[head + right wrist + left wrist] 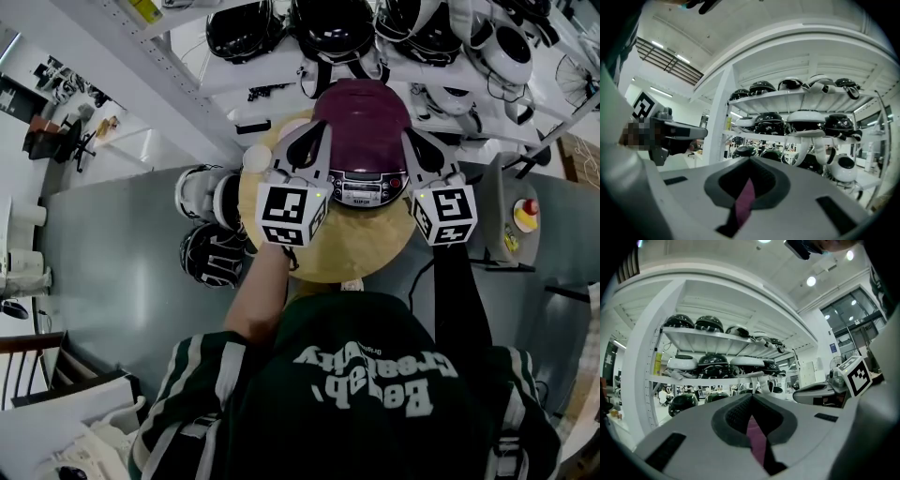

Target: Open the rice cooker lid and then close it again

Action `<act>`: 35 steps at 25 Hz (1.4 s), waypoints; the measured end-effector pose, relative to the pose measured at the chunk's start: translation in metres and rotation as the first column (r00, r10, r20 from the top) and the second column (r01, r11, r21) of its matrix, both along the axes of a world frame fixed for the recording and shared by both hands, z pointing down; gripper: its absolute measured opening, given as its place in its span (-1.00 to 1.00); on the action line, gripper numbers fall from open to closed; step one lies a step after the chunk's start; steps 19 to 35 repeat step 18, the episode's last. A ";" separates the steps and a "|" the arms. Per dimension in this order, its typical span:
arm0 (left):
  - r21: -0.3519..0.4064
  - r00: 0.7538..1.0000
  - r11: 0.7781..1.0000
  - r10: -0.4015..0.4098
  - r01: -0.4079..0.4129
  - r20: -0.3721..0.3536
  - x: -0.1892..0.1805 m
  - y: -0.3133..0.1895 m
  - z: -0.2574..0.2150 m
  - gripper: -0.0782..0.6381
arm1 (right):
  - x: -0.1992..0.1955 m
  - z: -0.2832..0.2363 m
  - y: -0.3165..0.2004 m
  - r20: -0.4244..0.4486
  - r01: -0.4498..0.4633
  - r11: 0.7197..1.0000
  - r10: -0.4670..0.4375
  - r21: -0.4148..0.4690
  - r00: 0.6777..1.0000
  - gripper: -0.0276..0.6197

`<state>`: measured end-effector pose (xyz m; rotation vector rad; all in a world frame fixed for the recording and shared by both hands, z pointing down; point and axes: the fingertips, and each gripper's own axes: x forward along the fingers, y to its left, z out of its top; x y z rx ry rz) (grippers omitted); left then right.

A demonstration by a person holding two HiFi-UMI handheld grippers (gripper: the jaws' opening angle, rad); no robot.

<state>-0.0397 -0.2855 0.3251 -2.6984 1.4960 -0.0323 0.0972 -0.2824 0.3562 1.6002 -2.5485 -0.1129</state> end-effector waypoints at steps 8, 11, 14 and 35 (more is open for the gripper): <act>-0.007 1.000 1.000 -0.007 0.008 0.007 0.000 0.001 0.002 -0.78 | 0.002 0.003 0.002 0.002 -0.005 1.000 0.005 -0.004 1.000 -0.91; -0.006 1.000 1.000 -0.006 0.006 0.010 0.000 0.002 0.003 -0.78 | 0.002 0.004 0.002 -0.001 -0.008 1.000 0.008 -0.009 1.000 -0.91; -0.013 1.000 1.000 -0.003 0.004 0.012 -0.001 0.003 0.005 -0.78 | 0.001 0.005 0.002 0.000 -0.008 1.000 0.008 -0.011 1.000 -0.91; -0.017 1.000 1.000 -0.003 0.003 0.015 0.000 0.004 0.005 -0.78 | 0.001 0.005 0.003 0.000 -0.008 1.000 0.008 -0.013 1.000 -0.91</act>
